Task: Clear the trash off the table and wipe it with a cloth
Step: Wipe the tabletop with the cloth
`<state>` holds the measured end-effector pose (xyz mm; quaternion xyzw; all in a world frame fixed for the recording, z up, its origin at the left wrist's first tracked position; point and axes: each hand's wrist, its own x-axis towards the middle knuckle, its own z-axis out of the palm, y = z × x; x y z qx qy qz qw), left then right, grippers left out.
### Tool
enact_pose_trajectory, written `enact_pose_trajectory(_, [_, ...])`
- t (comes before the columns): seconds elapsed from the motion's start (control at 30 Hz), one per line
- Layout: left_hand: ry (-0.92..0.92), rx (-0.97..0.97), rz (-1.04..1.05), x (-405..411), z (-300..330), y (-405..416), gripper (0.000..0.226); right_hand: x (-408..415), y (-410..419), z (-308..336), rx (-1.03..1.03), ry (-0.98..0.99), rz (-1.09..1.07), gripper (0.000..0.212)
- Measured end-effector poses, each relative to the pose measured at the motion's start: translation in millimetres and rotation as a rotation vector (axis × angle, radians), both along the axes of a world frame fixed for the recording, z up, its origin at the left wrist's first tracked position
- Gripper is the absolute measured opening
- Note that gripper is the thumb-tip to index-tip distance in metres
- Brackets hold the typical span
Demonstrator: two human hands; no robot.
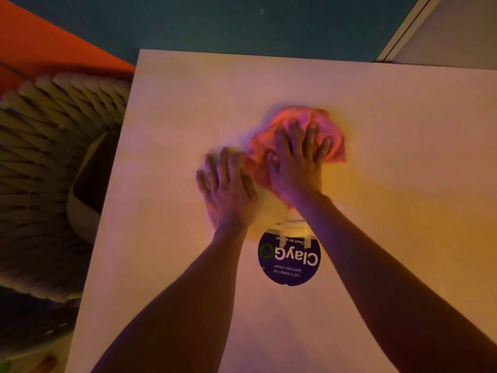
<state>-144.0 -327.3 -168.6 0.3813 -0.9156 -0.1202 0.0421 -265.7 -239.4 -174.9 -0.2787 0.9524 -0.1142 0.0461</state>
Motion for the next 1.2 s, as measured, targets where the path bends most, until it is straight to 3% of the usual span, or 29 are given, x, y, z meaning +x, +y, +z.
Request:
enact_pose_trajectory(0.13, [0.012, -0.013, -0.004, -2.9, 1.0, -2.0, 0.047, -34.1, -3.8, -0.6, 0.023, 0.039, 0.179, 0.062])
enact_pose_trajectory(0.3, [0.018, -0.027, -0.002, -0.5, -5.0, -1.8, 0.044, -67.3, -58.7, 3.1, -0.013, -0.057, -0.002, 0.064])
enact_pose_trajectory(0.43, [-0.004, -0.022, 0.006, -3.3, -3.9, -2.7, 0.050, -25.8, -40.9, -2.4, -0.067, 0.012, 0.261, 0.062])
enact_pose_trajectory(0.53, [0.000, -0.028, 0.005, -0.4, -1.9, 0.6, 0.050, -43.2, -29.2, -8.9, -0.028, 0.028, 0.373, 0.062])
enact_pose_trajectory(0.77, [0.035, -0.052, 0.008, -1.0, -4.8, -5.3, 0.044, -83.3, -46.4, -6.4, -0.062, -0.010, 0.090, 0.059])
enact_pose_trajectory(1.2, [0.044, -0.064, 0.023, -1.2, 0.9, 2.6, 0.042, -121.9, 183.2, -6.8, 0.059, 0.043, -0.386, 0.060])
